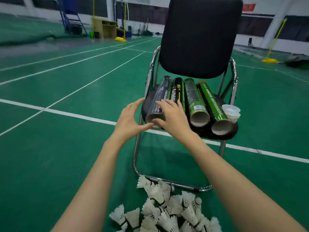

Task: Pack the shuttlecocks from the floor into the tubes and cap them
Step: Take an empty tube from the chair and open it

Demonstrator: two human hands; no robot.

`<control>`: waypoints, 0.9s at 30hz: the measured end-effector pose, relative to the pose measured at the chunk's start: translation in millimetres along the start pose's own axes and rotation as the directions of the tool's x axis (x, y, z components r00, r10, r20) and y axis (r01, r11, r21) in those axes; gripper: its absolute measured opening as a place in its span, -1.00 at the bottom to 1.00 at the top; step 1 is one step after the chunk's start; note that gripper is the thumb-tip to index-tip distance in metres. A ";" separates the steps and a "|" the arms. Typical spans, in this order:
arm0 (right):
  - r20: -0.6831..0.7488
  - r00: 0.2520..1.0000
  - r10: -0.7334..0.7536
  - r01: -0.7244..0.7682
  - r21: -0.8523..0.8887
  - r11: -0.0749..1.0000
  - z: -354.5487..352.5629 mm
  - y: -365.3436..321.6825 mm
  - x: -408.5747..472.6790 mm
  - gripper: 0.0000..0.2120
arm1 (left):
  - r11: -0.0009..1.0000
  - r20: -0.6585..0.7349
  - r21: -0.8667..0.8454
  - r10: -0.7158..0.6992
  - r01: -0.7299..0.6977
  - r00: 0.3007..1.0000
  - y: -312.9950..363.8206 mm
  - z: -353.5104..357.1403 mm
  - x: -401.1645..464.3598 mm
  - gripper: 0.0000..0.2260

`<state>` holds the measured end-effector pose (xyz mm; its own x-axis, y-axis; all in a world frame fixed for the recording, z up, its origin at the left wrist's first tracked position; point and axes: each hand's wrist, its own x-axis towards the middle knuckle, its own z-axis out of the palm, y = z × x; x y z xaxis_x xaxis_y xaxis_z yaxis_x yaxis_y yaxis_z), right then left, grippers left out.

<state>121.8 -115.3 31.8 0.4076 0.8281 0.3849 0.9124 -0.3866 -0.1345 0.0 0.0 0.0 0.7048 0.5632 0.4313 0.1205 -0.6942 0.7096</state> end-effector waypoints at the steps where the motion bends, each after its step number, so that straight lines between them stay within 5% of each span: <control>1: 0.002 1.000 0.001 -0.001 -0.018 1.000 0.7 -1.8 2.7 -0.38 | 1.000 -0.008 0.015 0.016 -0.016 1.000 -0.4 -0.5 1.7 -0.22; 10: -0.048 0.999 0.006 -0.005 0.022 1.000 -7.6 -1.1 3.1 -0.64 | 0.996 0.044 0.030 0.084 -0.085 0.996 -4.4 11.0 0.1 -0.16; 16: -0.121 0.991 0.054 -0.008 0.348 0.937 -28.9 -9.3 -2.0 -0.57 | 0.995 0.004 -0.060 0.077 -0.076 0.997 2.6 3.9 -7.1 -0.11; 24: -0.223 0.945 0.240 0.016 0.763 0.646 -99.3 -29.6 -40.8 -0.66 | 0.937 -0.206 -0.116 0.301 -0.329 0.931 75.3 -3.3 -4.4 -0.29; 27: -0.210 0.931 0.300 0.047 0.881 0.471 -125.2 -28.5 -62.7 -0.78 | 0.893 -0.123 -0.007 0.446 -0.450 0.887 102.2 -21.9 -2.1 -0.33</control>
<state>65.5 -207.0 125.8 0.6448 0.5696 0.5096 0.4822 0.2142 -0.8495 -4.4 -62.3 83.8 0.5924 0.2450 0.7675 -0.2147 -0.8702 0.4435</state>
